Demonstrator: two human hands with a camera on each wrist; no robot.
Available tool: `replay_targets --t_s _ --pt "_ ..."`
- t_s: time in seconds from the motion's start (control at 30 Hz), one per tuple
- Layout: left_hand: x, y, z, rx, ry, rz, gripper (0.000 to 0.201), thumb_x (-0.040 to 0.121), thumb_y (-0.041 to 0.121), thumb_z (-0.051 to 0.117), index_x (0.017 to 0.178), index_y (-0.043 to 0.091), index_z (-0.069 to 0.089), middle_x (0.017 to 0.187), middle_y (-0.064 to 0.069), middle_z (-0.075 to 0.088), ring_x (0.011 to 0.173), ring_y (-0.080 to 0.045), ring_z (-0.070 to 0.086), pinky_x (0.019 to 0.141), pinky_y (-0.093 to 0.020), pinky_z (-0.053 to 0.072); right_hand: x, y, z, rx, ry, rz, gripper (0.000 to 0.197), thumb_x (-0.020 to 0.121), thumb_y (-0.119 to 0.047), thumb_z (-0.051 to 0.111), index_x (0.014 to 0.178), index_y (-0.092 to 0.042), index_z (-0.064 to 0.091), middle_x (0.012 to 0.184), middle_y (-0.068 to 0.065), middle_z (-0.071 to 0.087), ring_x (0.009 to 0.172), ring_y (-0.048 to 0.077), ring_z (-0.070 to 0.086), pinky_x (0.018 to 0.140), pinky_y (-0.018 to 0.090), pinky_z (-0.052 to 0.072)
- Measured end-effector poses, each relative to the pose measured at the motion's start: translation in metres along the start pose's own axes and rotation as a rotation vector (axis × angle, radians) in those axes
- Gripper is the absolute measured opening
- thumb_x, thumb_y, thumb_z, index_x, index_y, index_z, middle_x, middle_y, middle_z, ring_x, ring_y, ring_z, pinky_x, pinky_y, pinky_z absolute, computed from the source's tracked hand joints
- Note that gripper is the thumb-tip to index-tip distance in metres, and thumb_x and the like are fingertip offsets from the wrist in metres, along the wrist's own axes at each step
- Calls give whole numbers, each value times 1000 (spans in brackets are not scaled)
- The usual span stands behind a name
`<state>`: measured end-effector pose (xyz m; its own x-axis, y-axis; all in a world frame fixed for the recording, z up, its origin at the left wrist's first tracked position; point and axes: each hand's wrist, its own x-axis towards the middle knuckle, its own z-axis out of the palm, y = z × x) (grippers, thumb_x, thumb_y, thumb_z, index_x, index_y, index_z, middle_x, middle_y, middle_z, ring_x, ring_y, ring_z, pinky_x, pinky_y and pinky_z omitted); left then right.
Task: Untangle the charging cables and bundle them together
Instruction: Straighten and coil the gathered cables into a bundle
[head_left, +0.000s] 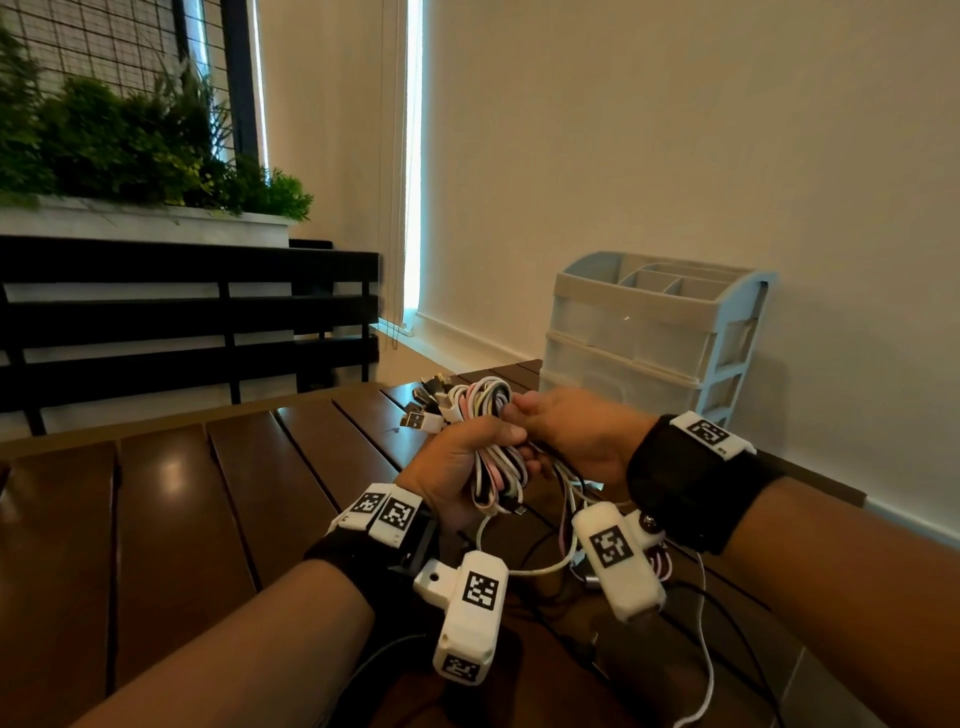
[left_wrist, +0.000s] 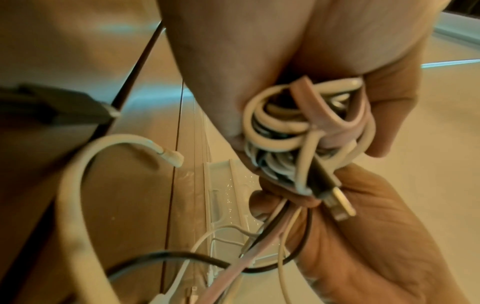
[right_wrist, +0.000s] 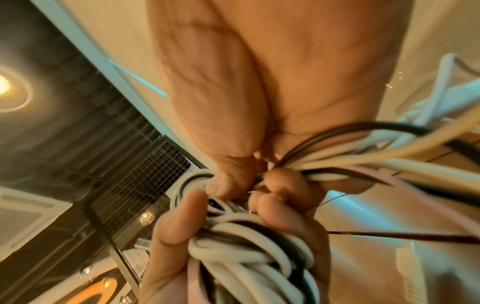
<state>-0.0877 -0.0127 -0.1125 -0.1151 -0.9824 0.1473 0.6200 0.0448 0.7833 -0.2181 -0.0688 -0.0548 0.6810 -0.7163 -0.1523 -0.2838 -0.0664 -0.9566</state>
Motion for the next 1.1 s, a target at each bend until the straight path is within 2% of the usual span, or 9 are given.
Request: replay_targets --t_s 0.17,0.27,0.33,0.5,0.6,0.67,0.8,0.97,1.1 --pt "-2 0 3 -32 29 45 24 69 1 59 90 6 70 74 -12 66 59 -20 63 58 -27 54 -1 -2 5 -54 75 -68 23 90 -18 61 104 0 62 86 4 61 53 11 53 47 18 47" --pt "-3 3 7 -87 50 102 18 71 -1 57 83 9 66 70 -8 66 55 -18 61 55 -26 53 0 -2 -1 -183 60 -144 24 87 -6 63 109 5 59 98 6 66 68 16 60 66 27 52" --pt "0 4 5 -131 96 118 19 69 0 57 83 12 58 66 -6 61 54 -17 59 55 -27 52 -3 -2 -4 -298 38 -188 13 87 -6 64 98 -12 67 109 8 69 88 19 67 82 31 54" --pt "3 7 4 -223 107 135 15 70 2 52 82 11 53 90 -14 72 59 -19 64 56 -28 56 -9 -1 3 -454 150 -353 20 89 -6 63 71 -13 58 97 -19 67 104 4 62 92 34 52" --pt "4 9 6 -205 89 150 12 71 2 52 80 10 52 90 -13 73 66 -22 69 61 -31 59 -7 5 5 -499 260 -383 18 89 -18 65 82 -15 49 99 -8 69 94 8 67 85 37 57" --pt "3 11 5 -215 100 153 13 70 3 54 80 11 52 88 -12 72 78 -24 71 69 -35 58 -5 9 6 -514 364 -384 25 86 -23 69 85 -16 45 83 -3 67 74 7 66 72 31 57" --pt "2 15 5 -288 116 165 11 72 4 54 80 11 52 81 -10 68 90 -28 68 71 -35 58 -4 12 11 -503 456 -373 35 81 -31 75 86 -19 42 69 -4 51 59 9 48 56 26 43" --pt "1 16 2 -283 196 181 14 89 6 49 77 12 55 59 -2 60 61 -18 66 63 -29 56 0 14 8 -463 294 -249 34 87 -38 66 98 -8 53 76 -1 59 66 9 52 63 26 44" --pt "0 21 2 -337 212 170 13 84 8 55 72 13 58 57 1 56 50 -12 58 61 -27 52 -5 14 12 -410 143 -205 27 94 -42 52 104 -17 52 84 -1 62 69 7 57 62 23 45"
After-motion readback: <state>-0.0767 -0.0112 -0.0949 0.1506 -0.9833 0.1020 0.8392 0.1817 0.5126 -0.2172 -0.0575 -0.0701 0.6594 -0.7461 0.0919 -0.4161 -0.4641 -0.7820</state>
